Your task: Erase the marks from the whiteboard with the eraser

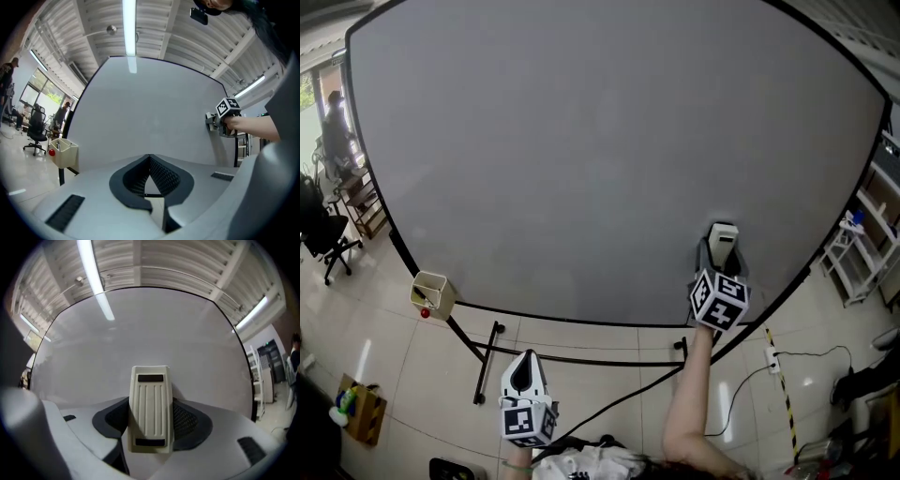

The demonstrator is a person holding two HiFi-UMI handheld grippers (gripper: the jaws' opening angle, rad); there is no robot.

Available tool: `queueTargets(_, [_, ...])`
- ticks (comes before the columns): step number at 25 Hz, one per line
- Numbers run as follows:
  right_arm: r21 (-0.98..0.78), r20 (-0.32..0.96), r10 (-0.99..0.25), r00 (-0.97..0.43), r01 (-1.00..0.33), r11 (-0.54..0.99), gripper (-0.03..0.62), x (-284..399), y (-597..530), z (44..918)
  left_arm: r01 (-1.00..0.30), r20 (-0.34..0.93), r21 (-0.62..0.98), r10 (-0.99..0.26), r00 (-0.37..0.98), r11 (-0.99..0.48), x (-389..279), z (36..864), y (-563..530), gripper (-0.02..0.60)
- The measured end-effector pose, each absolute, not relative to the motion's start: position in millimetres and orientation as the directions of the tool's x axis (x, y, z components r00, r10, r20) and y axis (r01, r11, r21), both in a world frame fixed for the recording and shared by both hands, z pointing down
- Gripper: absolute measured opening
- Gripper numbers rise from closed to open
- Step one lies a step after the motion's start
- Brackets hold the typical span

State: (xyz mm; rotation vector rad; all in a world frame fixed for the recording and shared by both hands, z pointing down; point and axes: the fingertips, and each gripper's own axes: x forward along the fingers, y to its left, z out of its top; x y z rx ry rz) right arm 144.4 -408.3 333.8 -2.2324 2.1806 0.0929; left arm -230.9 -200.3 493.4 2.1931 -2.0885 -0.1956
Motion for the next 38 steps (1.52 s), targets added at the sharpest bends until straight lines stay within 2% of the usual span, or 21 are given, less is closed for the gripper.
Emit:
queueTargets(7, [-0.015, -0.102, -0.99, 0.1, -0.995, -0.099, 0.261, 137, -405, 339, -0.984, -0.019, 0.164, -0.997, 0.074, -0.076, -222, 495, -203, 0.002])
queueTargets(11, [-0.036, -0.101, -0.994, -0.039, -0.998, 0.043, 0.265, 77, -409, 350, -0.99, 0.006, 0.123, -0.998, 0.065, -0.063, -235, 508, -198, 0.002])
queueTargets(16, [0.202, -0.041, -0.977, -0.207, -0.96, 0.195, 0.264, -57, -405, 376, -0.989, -0.005, 0.15, -1.0, 0.017, -0.017, -250, 499, -188, 0.002])
queueTargets(19, [0.263, -0.021, -0.969, -0.248, -0.936, 0.234, 0.267, -89, -403, 389, -0.989, -0.009, 0.151, -1.0, -0.005, 0.004, -261, 496, -178, 0.002])
queueTargets(26, [0.164, -0.085, -0.937, -0.339, -0.932, 0.322, 0.268, -61, -353, 368, -0.986, 0.041, 0.163, -0.999, 0.033, -0.026, -262, 521, -163, 0.002])
queueTargets(29, [0.168, -0.067, -0.931, -0.359, -0.924, 0.344, 0.268, -34, -311, 382, -0.982, 0.022, 0.177, -0.997, 0.077, -0.072, -235, 513, -160, 0.002])
queueTargets(38, [0.022, 0.048, -0.922, -0.384, -0.922, 0.386, 0.268, 68, -171, 460, -0.968, -0.004, 0.127, -0.976, 0.219, -0.218, -125, 501, -130, 0.002])
